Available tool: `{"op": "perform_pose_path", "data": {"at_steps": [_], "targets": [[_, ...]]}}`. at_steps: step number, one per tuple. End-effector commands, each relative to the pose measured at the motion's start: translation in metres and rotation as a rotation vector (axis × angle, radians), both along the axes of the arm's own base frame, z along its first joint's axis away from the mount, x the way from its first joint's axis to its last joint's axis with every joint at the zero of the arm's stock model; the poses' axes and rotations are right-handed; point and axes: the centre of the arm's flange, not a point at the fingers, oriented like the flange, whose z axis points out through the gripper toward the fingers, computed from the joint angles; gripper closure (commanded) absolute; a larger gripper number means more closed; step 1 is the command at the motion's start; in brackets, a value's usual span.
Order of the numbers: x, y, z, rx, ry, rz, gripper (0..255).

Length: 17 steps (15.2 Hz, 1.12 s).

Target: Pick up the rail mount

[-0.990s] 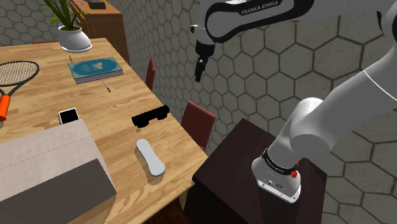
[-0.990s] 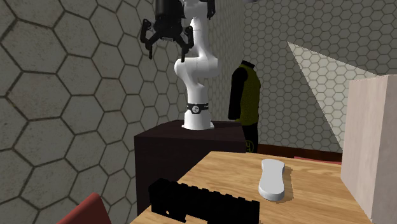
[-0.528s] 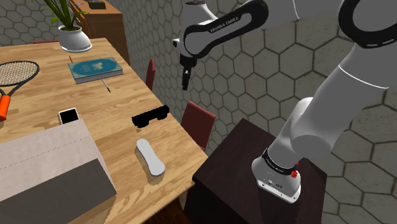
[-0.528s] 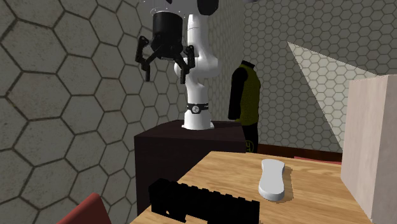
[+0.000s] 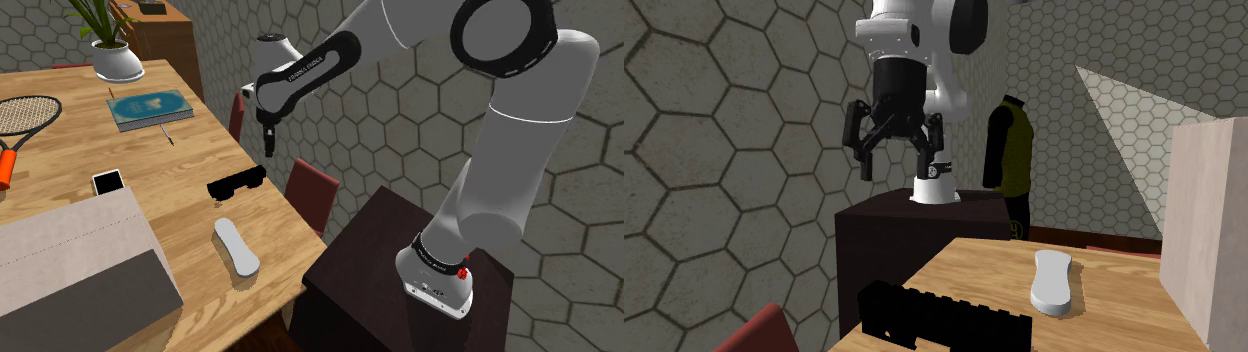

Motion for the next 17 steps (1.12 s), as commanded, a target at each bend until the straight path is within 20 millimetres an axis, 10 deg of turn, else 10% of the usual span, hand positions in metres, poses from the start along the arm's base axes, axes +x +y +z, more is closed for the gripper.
{"op": "perform_pose_path", "data": {"at_steps": [1, 11, 17], "targets": [[0.015, 0.012, -0.018, -0.002, 0.002, 0.055, 0], [0.074, 0.081, -0.113, -0.013, 0.016, 0.324, 0], [0.075, 0.082, -0.141, -0.013, 0.016, 0.327, 0]]}}
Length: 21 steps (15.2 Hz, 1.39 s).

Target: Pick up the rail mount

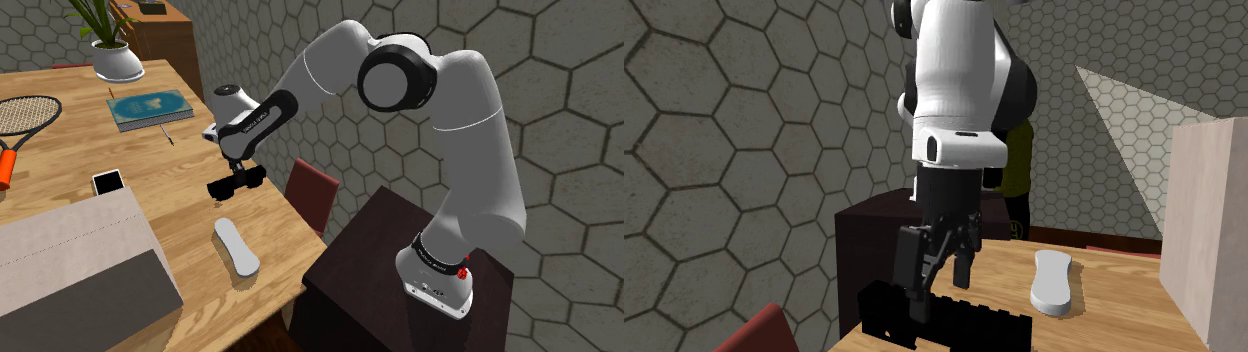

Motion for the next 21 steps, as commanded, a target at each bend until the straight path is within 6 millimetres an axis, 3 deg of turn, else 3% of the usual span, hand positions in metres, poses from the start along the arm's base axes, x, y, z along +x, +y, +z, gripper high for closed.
{"op": "perform_pose_path", "data": {"at_steps": [1, 4, 5, 14, 21], "targets": [[0.0, 0.001, -0.01, 0.0, 0.0, 0.001, 0], [0.0, 0.001, -0.018, 0.0, 0.0, 0.0, 0], [0.0, 0.0, -0.018, 0.0, 0.0, 0.001, 255], [0.0, 0.001, -0.018, 0.0, 0.0, 0.0, 255], [0.0, 0.001, 0.019, 0.0, 0.0, 0.0, 255]]}}
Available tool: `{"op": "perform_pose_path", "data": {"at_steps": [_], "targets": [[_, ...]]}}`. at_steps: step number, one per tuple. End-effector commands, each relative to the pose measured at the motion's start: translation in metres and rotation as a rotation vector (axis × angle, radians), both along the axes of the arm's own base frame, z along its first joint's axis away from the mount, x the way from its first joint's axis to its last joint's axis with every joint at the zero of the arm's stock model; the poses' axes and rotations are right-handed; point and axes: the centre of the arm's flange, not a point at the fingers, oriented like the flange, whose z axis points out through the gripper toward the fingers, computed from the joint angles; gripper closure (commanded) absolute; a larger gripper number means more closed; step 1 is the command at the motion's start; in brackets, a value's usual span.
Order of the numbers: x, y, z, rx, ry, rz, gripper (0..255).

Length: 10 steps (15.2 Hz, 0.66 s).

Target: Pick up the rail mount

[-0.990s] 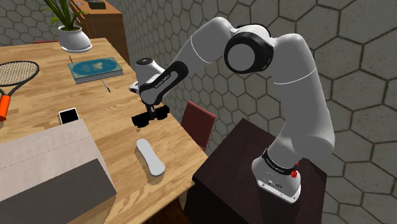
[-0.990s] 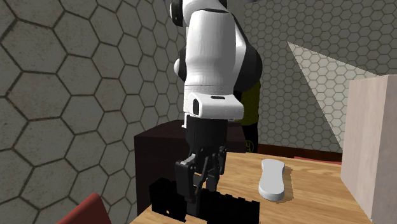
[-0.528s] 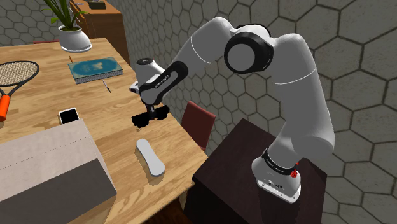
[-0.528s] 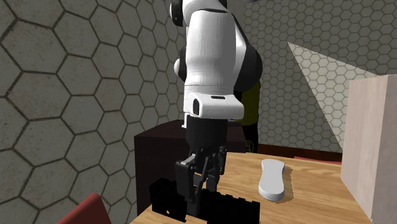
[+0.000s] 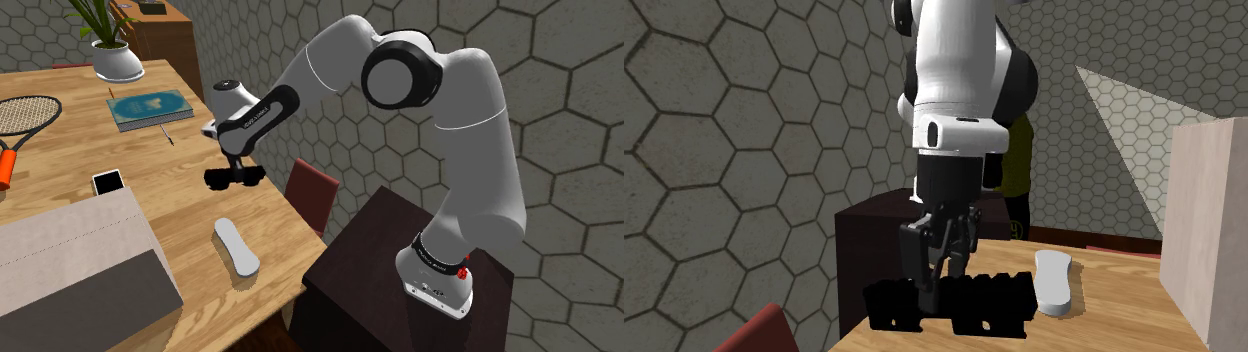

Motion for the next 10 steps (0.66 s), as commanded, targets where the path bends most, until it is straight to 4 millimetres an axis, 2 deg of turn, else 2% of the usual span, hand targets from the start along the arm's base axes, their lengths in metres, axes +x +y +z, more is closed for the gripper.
{"op": "perform_pose_path", "data": {"at_steps": [1, 8, 10], "targets": [[0.0, 0.0, 0.011, 0.0, 0.0, 0.0, 255], [0.0, 0.0, 0.048, 0.0, 0.0, 0.0, 255], [0.0, 0.0, 0.048, 0.0, 0.0, 0.0, 255]]}}
